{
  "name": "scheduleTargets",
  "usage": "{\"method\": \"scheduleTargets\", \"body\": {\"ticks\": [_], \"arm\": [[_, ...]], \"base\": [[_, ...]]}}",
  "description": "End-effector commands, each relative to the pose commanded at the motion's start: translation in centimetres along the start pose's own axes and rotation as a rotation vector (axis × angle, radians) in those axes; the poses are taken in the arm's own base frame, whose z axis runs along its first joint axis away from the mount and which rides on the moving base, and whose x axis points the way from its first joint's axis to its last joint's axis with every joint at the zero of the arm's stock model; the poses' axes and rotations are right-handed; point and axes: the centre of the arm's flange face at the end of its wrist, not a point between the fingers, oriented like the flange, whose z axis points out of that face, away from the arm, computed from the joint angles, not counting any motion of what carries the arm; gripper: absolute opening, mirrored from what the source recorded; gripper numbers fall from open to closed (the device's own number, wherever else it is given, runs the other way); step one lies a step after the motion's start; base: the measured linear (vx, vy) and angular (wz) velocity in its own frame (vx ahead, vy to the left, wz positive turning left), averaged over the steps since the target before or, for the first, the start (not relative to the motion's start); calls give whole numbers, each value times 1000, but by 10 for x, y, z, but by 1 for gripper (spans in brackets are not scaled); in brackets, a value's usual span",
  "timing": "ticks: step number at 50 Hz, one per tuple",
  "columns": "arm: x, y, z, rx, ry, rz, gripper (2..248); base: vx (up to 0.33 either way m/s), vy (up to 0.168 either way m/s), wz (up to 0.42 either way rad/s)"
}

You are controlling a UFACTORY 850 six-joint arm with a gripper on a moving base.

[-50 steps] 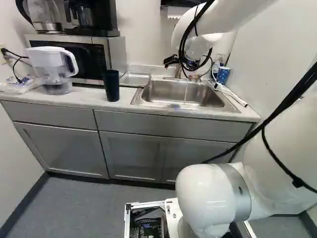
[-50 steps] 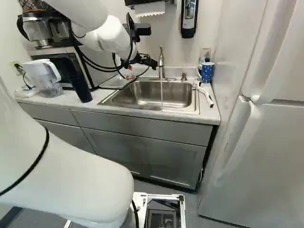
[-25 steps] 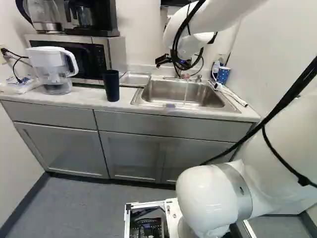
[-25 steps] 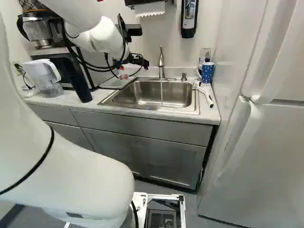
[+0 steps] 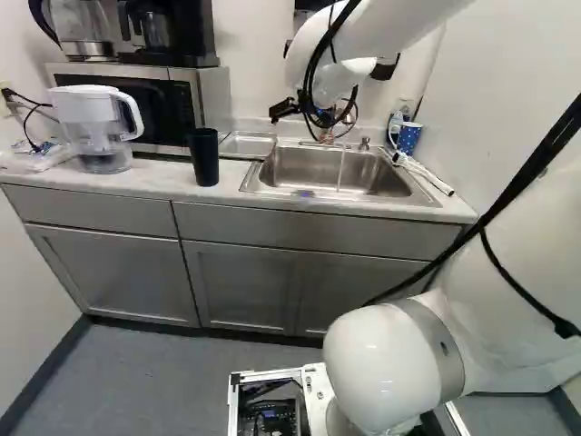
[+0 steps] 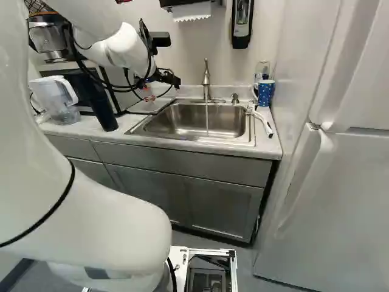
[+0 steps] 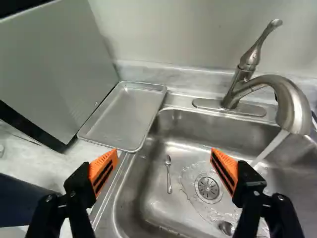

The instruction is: Rinse the cup and place it in the tray

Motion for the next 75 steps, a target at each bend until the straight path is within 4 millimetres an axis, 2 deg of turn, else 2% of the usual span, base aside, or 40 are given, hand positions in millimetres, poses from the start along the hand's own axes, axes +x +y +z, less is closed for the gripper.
{"method": "scheduleTargets", "body": {"ticks": [52, 75], "arm": [[6, -79, 14, 142, -14, -89, 247], [6, -80, 14, 144, -14, -91, 247]], "base": [[0, 0, 0], [0, 0, 0]]}}
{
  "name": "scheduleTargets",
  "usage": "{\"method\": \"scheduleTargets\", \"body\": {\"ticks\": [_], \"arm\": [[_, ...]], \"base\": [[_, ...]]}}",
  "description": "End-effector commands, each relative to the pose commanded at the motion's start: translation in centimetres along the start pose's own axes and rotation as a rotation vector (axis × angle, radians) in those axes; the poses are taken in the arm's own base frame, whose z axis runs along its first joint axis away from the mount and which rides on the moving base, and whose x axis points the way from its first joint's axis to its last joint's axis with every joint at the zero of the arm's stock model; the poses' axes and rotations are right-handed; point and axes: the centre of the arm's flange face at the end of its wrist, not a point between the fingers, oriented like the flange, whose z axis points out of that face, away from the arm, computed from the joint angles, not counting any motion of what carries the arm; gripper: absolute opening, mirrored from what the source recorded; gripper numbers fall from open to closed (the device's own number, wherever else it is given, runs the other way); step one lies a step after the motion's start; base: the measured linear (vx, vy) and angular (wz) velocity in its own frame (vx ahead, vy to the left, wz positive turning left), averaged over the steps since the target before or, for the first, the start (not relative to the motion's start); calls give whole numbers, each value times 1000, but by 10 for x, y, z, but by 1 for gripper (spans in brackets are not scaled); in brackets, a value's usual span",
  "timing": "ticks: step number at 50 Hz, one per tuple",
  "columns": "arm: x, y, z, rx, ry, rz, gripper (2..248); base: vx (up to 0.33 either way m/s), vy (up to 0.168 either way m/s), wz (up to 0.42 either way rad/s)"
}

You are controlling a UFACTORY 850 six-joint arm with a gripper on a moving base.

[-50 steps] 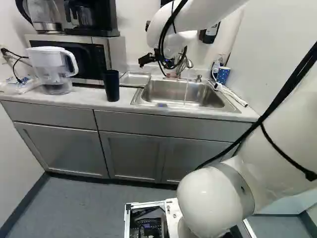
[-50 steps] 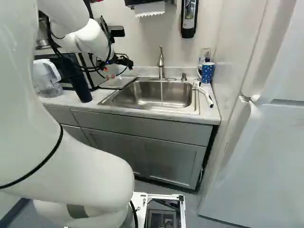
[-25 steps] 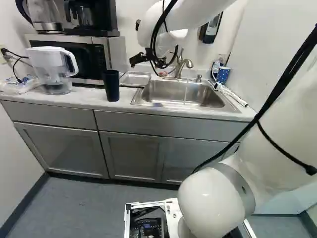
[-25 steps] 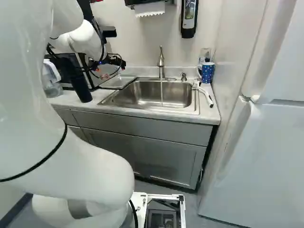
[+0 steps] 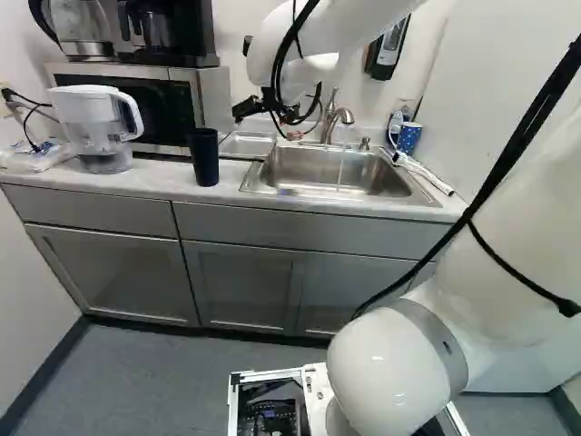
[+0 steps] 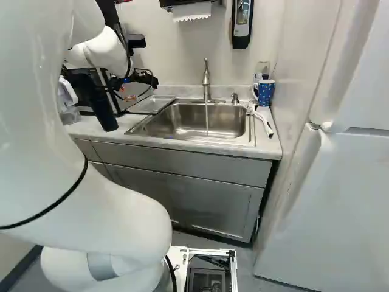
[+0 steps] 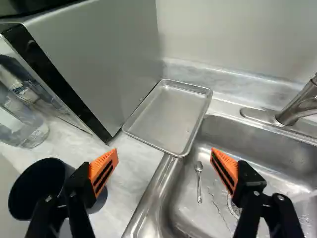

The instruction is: Rinse the cup and place it in the tray

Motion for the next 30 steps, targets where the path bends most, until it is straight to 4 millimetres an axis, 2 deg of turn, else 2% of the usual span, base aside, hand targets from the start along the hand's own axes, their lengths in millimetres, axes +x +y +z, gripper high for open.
{"method": "scheduleTargets", "body": {"ticks": [13, 30], "arm": [[7, -2, -5, 4, 16, -2, 247], [27, -24, -7, 43, 50, -24, 247]], "base": [[0, 0, 0], [0, 0, 0]]}}
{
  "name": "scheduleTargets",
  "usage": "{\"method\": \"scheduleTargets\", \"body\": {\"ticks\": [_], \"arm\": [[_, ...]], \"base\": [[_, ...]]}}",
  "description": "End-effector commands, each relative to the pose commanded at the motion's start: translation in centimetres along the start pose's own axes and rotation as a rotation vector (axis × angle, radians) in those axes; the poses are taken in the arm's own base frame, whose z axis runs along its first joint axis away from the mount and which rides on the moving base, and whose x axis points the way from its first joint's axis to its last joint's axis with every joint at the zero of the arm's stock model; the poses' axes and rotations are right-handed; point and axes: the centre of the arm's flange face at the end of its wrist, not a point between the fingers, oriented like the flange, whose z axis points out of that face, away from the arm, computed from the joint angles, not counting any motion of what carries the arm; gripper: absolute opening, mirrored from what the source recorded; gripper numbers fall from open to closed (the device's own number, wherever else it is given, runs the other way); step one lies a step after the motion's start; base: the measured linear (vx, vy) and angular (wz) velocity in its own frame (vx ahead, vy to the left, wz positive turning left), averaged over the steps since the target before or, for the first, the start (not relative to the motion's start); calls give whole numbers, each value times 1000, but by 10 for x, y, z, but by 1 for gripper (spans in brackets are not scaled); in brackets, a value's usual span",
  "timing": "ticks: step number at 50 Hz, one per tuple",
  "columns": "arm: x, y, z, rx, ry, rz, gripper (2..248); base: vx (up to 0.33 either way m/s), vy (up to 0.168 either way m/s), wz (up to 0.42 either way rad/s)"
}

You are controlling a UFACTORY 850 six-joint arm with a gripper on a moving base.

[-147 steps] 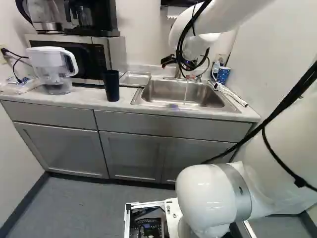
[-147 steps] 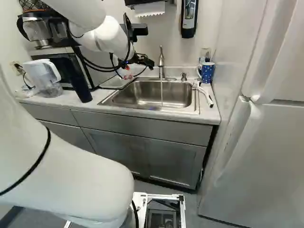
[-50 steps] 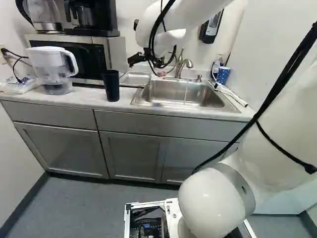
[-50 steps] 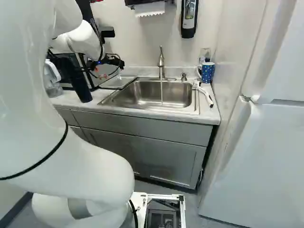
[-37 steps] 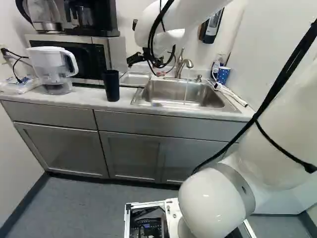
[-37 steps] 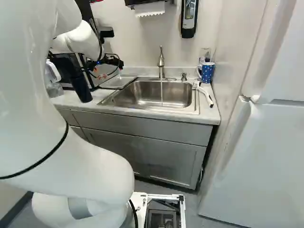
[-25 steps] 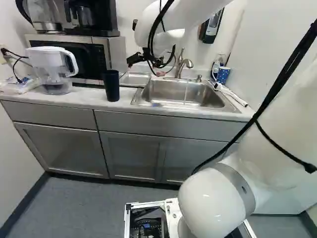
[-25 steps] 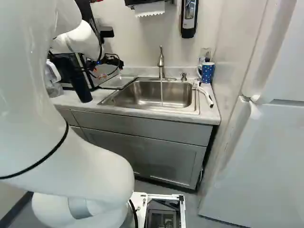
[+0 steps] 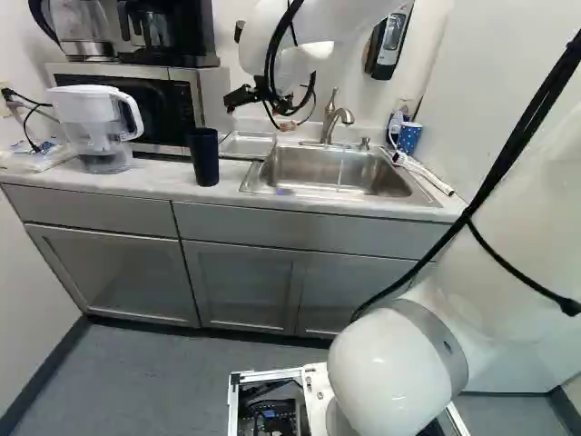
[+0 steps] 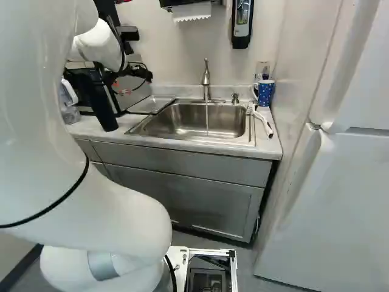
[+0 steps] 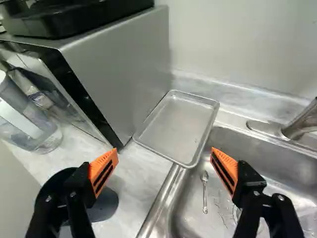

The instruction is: Rinse the cup and place it in the tray

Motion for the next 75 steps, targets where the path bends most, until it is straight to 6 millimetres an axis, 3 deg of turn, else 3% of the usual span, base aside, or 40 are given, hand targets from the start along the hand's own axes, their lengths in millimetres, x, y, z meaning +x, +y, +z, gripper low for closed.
{"method": "scheduleTargets", "body": {"ticks": [13, 35, 75], "arm": [[15, -19, -2, 35, 25, -18, 247], [22, -52, 13, 90, 20, -48, 247], [18, -118, 12, 202, 13, -110, 247]], "base": [[0, 0, 0], [0, 0, 0], [0, 0, 0]]}}
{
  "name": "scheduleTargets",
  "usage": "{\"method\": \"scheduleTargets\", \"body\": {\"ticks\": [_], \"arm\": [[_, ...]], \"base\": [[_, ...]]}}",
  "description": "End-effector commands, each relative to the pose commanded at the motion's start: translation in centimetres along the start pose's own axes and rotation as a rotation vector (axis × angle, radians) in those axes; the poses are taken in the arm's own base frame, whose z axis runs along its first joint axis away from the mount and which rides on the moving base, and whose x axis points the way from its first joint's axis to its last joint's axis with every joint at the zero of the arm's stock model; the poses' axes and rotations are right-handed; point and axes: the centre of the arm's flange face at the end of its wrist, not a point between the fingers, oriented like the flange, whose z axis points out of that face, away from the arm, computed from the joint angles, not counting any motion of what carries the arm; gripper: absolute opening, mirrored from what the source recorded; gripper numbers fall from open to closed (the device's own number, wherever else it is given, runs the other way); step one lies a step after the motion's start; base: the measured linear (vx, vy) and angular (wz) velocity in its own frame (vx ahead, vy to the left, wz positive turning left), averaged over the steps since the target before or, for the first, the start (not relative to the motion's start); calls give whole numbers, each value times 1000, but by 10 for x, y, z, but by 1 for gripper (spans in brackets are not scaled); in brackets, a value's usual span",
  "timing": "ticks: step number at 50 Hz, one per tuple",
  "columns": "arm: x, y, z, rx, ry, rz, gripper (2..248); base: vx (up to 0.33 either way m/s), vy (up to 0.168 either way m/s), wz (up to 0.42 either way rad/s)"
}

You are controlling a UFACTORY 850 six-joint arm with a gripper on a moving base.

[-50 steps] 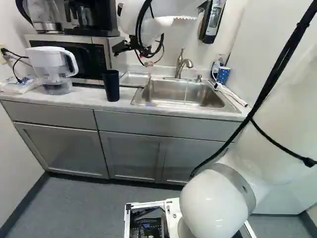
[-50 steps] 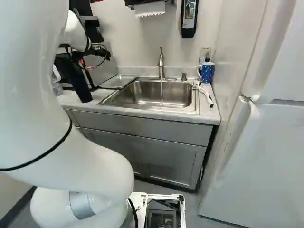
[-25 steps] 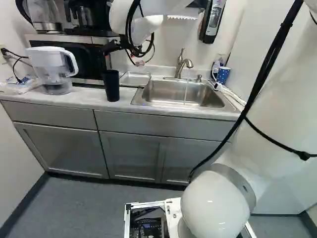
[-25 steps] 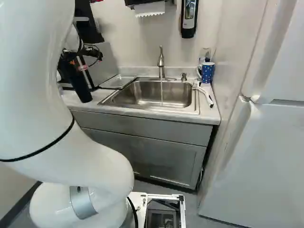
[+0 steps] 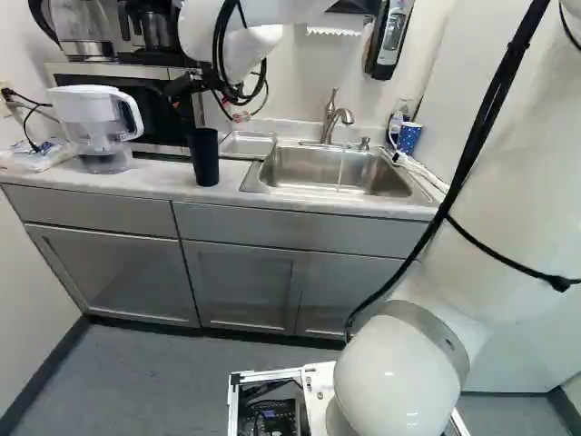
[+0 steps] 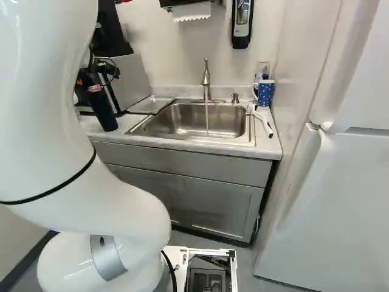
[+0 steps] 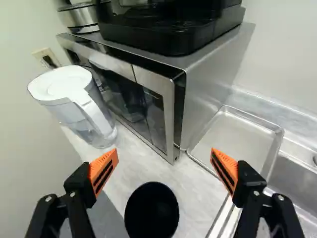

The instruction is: Rinse the cup and place it in the tray

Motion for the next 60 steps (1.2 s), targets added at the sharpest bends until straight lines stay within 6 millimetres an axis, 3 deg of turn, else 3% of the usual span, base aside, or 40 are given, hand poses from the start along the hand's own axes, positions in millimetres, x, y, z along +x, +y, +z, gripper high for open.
{"method": "scheduleTargets", "body": {"ticks": [13, 36, 60], "arm": [[-1, -18, -1, 31, -2, -16, 247], [-2, -18, 0, 31, -4, -17, 247], [-22, -17, 16, 28, -52, -17, 247]], "base": [[0, 0, 0], [0, 0, 0], [0, 0, 0]]}}
